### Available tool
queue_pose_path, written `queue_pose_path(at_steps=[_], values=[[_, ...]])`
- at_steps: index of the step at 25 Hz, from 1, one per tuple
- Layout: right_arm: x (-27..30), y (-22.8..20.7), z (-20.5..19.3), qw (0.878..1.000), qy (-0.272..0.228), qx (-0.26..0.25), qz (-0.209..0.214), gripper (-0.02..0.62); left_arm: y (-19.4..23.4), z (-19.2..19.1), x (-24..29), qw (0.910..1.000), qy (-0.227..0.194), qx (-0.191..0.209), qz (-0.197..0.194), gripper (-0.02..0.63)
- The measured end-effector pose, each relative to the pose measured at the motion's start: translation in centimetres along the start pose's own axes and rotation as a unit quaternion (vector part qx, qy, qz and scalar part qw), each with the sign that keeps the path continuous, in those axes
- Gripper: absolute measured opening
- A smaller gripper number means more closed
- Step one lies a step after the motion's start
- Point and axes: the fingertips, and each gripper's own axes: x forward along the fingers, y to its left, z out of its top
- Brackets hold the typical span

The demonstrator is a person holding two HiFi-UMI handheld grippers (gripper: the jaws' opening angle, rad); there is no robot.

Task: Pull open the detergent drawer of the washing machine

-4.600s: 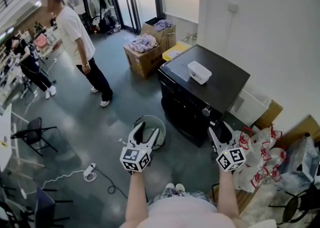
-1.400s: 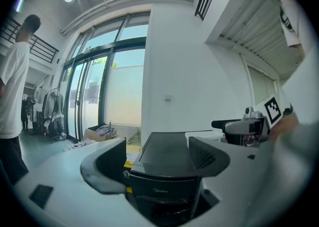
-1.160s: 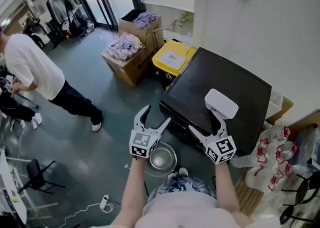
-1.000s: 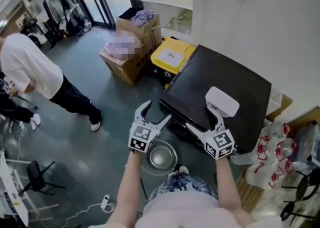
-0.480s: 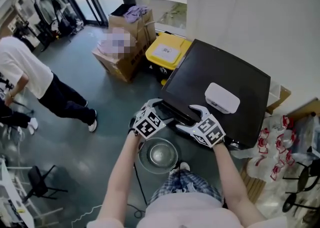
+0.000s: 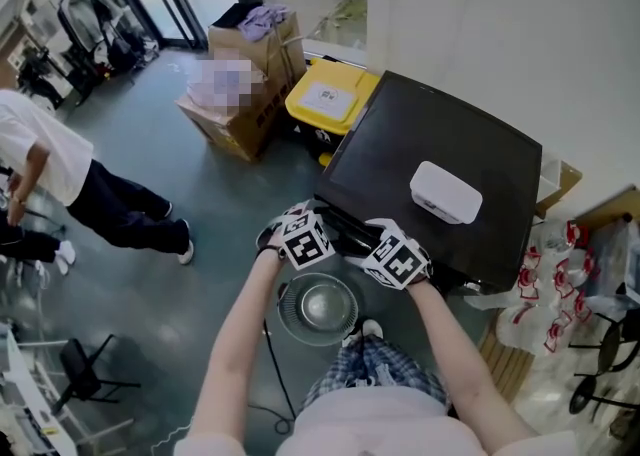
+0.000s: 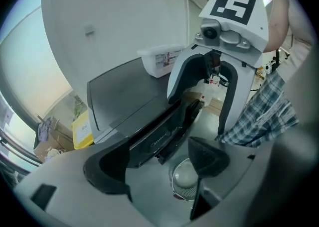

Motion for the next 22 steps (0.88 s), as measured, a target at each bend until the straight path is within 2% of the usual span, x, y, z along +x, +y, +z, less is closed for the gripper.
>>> queue_pose_path(at_steps=[10, 15, 18, 22], values=[[1.5, -1.0, -2.5, 0.998, 0.057, 0.022, -0.03, 0.345, -0.2, -1.1, 1.9, 0.9978, 0.047, 0.042, -0.018, 0.376], [2.1, -1.0, -2.7, 0.996, 0.072, 0.007, -0.049, 0.325, -0.1, -1.4, 2.2, 0.9963, 0.063, 0.052, -0.027, 0.376], [2.2, -1.3, -2.7, 0.995, 0.081, -0.002, -0.062, 0.313, 0.0, -1.6, 2.2, 0.9919, 0.085, 0.091, -0.026, 0.376], [2.3, -1.2, -1.9, 0.994, 0.083, -0.017, -0.066, 0.293, -0.2, -2.3, 2.3, 0.978, 0.13, 0.161, -0.029, 0.376]])
